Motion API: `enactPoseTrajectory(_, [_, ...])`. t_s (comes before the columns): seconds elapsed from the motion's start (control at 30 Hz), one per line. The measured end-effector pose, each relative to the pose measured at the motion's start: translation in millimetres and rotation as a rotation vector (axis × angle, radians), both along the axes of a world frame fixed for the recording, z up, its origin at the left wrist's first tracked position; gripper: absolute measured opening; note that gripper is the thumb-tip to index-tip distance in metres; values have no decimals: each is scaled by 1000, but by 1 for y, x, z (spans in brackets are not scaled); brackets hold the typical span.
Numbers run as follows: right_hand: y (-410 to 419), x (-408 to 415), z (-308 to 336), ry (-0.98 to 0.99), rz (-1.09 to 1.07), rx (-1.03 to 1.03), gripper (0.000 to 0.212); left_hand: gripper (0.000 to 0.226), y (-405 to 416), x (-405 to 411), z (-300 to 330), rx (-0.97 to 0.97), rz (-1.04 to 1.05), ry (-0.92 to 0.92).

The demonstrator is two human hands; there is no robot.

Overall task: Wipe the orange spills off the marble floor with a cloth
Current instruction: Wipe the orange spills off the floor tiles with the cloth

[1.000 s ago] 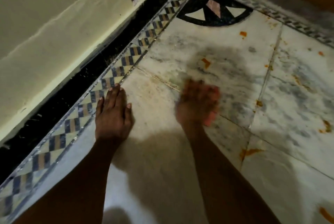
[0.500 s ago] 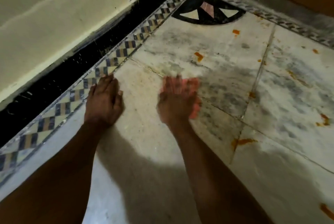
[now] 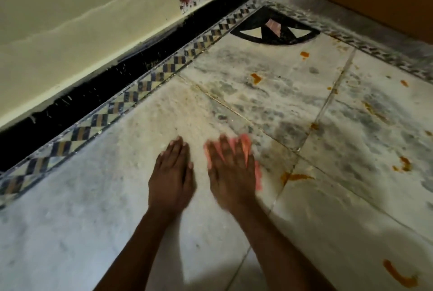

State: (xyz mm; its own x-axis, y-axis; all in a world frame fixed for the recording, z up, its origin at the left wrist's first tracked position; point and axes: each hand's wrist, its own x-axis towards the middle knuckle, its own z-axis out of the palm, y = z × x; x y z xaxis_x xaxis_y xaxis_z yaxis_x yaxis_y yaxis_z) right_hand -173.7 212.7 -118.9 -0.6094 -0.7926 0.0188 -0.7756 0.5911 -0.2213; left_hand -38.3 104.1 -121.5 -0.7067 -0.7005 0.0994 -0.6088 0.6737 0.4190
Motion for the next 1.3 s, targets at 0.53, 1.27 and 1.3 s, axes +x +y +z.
enactPoseTrajectory(0.53, [110,0,5,-31,157,-5,58,72,46,-9,7,-28,158,-127])
enactPoseTrajectory(1.27, [58,-95,16,-219,-140,84,61,70,85,-13,-1,-78,40,-126])
enactPoseTrajectory(1.3, [72,-77,14,-199,-23,82,60,71,85,-13,1,-69,37,-127])
